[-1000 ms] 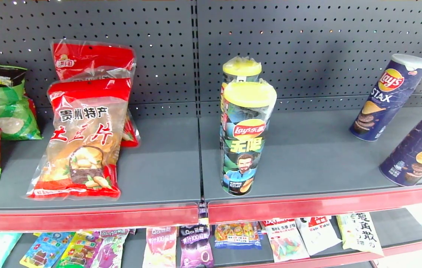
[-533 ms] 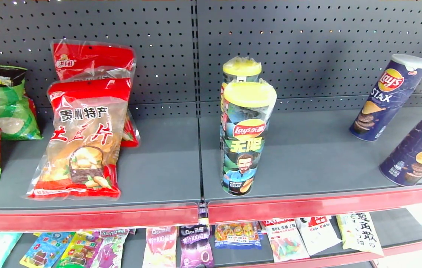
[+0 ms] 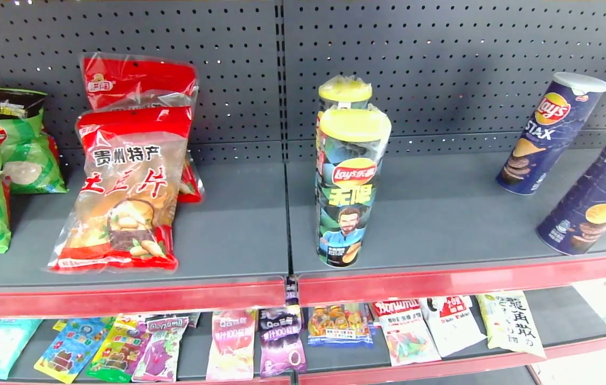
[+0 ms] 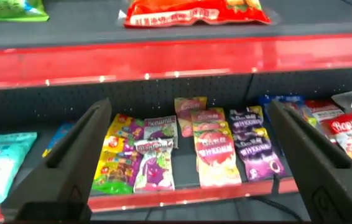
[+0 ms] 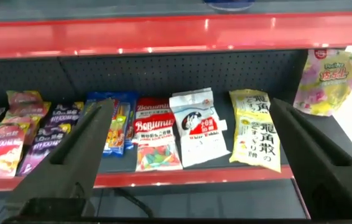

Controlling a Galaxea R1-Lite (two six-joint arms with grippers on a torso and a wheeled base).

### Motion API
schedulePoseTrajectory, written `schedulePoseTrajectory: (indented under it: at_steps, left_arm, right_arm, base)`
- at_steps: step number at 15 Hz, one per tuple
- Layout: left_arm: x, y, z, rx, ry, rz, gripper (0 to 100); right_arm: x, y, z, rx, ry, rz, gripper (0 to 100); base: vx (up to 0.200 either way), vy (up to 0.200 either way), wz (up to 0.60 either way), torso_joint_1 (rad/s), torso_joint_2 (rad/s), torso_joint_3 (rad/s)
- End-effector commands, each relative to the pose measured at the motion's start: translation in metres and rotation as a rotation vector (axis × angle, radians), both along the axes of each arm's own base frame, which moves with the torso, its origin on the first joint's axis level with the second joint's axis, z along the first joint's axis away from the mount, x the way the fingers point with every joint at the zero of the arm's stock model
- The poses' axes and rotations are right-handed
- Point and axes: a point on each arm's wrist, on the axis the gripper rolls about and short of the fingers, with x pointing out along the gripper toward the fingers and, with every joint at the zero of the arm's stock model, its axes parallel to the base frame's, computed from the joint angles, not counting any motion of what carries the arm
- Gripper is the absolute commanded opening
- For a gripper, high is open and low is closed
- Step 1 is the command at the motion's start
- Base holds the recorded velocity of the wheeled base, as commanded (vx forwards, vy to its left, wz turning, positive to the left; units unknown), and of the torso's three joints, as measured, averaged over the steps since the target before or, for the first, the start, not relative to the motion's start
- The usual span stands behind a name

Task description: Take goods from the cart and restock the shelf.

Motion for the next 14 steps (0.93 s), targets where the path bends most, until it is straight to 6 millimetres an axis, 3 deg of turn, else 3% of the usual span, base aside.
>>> schedulePoseTrajectory:
  at_steps: [1, 3, 14]
  left_arm:
    - [0.0, 0.0, -0.0001, 0.001, 0.001, -0.001, 100]
    - [0.0, 0.0, -0.0001, -0.002, 0.001, -0.001, 100]
    - [0.0, 0.0, -0.0001, -0.007, 0.001, 0.001, 100]
  right_arm:
    - [0.0001, 0.0, 0.0, -0.001, 0.002, 0.001, 100]
    - [0.0, 0.0, 0.0, -0.001, 0.0, 0.0, 100]
    - [0.0, 0.0, 0.0, 0.001, 0.0, 0.001, 100]
  base:
    - [0.0, 0.0, 0.0, 0.0, 0.0, 0.0]
    - [0.0, 0.0, 0.0, 0.0, 0.0, 0.0]
    - [0.0, -0.2, 0.0, 0.006, 0.01, 0.001]
